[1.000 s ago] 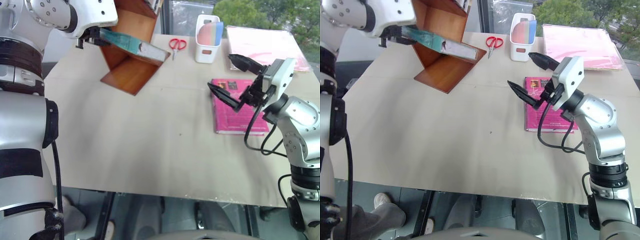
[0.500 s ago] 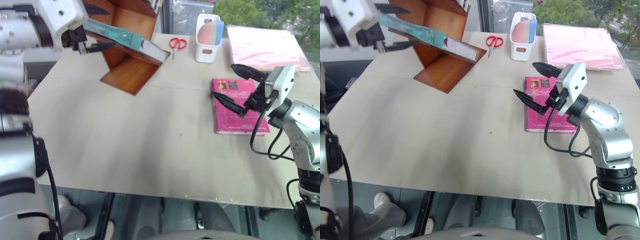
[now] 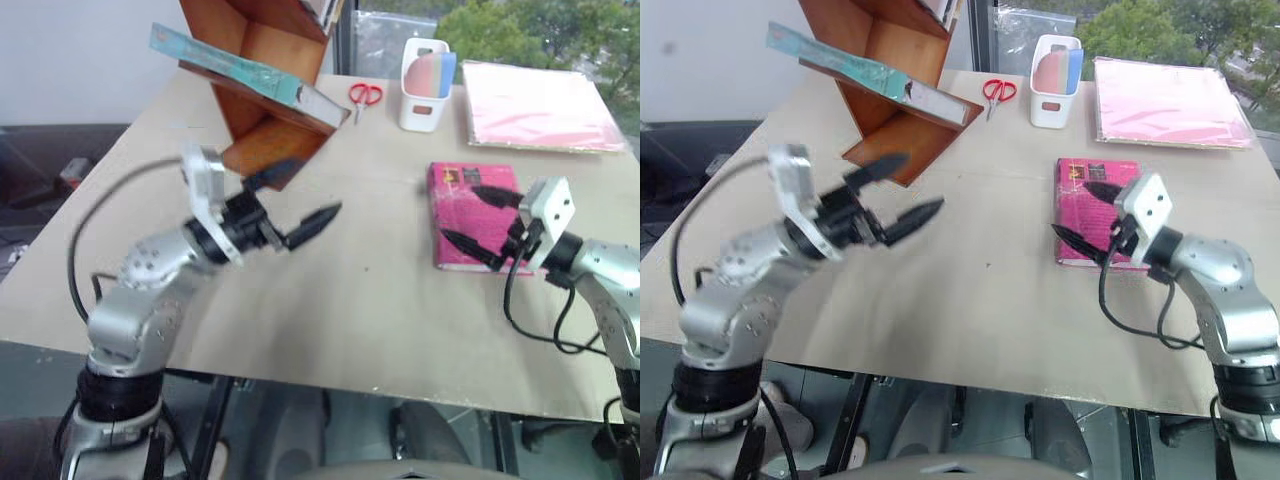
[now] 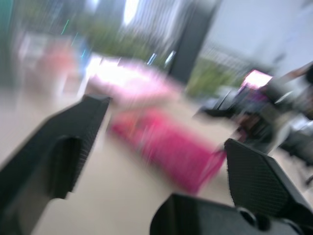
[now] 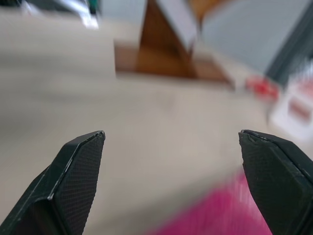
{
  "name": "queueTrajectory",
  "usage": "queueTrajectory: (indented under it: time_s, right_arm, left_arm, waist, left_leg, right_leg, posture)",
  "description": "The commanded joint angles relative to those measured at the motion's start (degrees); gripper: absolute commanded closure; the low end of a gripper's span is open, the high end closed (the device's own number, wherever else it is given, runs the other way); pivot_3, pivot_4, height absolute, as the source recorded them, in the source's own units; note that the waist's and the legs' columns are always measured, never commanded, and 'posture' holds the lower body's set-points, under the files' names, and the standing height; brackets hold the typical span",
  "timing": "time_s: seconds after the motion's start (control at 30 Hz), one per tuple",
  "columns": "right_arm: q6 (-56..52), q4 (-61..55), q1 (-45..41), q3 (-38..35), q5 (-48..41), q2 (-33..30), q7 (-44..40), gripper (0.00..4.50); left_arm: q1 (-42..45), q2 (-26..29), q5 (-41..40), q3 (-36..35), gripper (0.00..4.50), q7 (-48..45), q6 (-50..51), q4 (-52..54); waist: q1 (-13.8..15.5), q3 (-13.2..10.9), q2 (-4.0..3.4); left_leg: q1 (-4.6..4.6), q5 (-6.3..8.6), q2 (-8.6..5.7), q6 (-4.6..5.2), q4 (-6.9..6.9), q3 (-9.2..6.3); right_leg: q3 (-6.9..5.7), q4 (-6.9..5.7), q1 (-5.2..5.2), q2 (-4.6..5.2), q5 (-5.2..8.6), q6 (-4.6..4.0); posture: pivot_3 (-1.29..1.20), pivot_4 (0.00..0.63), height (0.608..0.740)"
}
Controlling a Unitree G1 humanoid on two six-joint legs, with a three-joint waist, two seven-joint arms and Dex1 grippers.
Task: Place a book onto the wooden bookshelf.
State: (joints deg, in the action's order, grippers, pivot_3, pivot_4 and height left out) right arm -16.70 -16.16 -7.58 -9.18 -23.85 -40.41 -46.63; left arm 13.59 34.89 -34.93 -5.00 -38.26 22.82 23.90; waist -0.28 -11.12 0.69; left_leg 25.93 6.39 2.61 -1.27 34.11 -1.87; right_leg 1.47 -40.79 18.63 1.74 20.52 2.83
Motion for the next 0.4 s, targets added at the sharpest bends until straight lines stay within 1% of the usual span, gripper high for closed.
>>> queueTrajectory:
  time_s: [0.03, 0.1, 0.2, 0.3, 0.4]
  right_arm:
    - [0.76, -4.11, 7.65, -10.62, -2.33, -4.35, -3.43, 0.00]
    - [0.51, -5.22, 13.05, -16.90, -3.09, -6.39, -5.13, 0.00]
    - [0.69, -5.37, 19.22, -21.89, -1.68, -8.21, -6.45, 0.00]
    - [0.45, -5.10, 22.66, -24.00, -1.23, -8.60, -6.90, 0.00]
    - [0.23, -4.98, 22.97, -24.18, -1.19, -8.46, -6.22, 0.00]
  left_arm:
    - [-3.06, 2.10, 2.94, -3.49, 0.03, -2.34, -4.20, -0.51]
    - [-5.88, 4.32, 3.24, -7.09, 0.03, -4.97, -5.31, -4.17]
    - [-8.55, 7.13, 3.39, -9.65, 0.03, -9.35, -6.66, -7.82]
    - [-9.38, 8.73, 3.73, -9.94, 0.03, -12.58, -7.15, -9.58]
    - [-9.34, 9.20, 3.54, -9.96, 0.03, -14.67, -7.07, -11.24]
  waist:
    - [0.22, 0.00, 0.00]
    - [-0.01, 0.02, -0.06]
    - [-0.56, 0.05, -0.07]
    - [-0.49, 0.05, -0.07]
    - [-0.46, 0.06, -0.06]
  left_leg:
    - [0.00, 0.03, -0.05, 0.04, 0.00, 0.04]
    - [-0.02, 0.04, -0.05, 0.05, 0.00, 0.09]
    - [-0.20, 0.05, 0.06, 0.04, -0.08, 0.17]
    - [-0.19, 0.05, 0.13, 0.03, -0.08, 0.22]
    - [-0.16, 0.06, 0.13, 0.03, -0.08, 0.29]
  right_leg:
    - [0.02, 0.05, -0.01, 0.07, 0.00, 0.00]
    - [0.08, 0.05, 0.00, 0.07, 0.00, 0.00]
    - [0.16, 0.06, -0.05, 0.04, 0.02, -0.02]
    - [0.18, 0.13, -0.04, 0.03, 0.04, -0.05]
    - [0.21, 0.24, -0.01, 0.11, 0.04, -0.04]
  posture:
    - [0.00, 0.150, 0.740]
    - [0.00, 0.150, 0.740]
    - [0.00, 0.150, 0.740]
    - [0.00, 0.150, 0.740]
    - [0.00, 0.150, 0.740]
